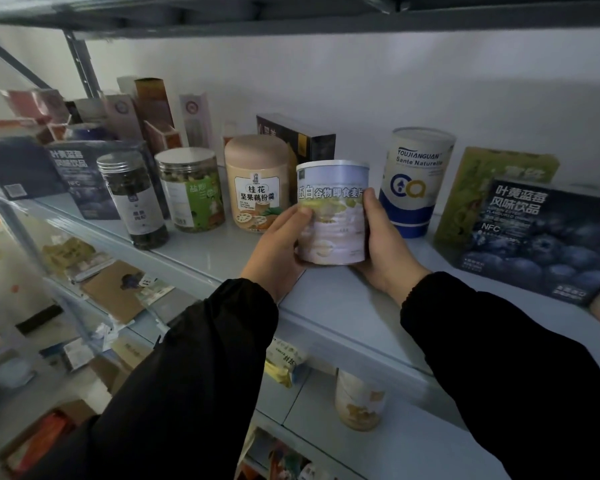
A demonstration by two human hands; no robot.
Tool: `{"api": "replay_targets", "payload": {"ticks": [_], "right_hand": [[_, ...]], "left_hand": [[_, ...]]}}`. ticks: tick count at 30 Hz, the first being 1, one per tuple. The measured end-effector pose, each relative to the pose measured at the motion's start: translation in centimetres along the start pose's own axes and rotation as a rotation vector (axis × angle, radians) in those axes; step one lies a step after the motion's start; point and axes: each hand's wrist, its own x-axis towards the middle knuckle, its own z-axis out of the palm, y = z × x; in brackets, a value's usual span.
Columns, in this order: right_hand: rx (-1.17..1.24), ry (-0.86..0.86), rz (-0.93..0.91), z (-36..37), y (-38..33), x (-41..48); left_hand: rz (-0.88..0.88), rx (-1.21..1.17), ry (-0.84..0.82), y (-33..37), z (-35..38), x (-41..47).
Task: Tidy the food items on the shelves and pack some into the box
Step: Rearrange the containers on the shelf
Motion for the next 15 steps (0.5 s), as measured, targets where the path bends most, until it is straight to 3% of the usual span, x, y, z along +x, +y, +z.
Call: {"api": "replay_targets", "payload": {"ticks": [10, 15], "right_hand": [[-0.03, -0.081, -0.031, -0.02, 0.17, -0.25], [-0.135, -0.031, -0.142, -0.03, 0.27, -0.01]], "left_hand": [[-0.058, -0.108, -0.046, 0.63, 0.26, -0.66], [-0.016, -0.015, -0.022, 0.33, 0.13, -0.51]]}}
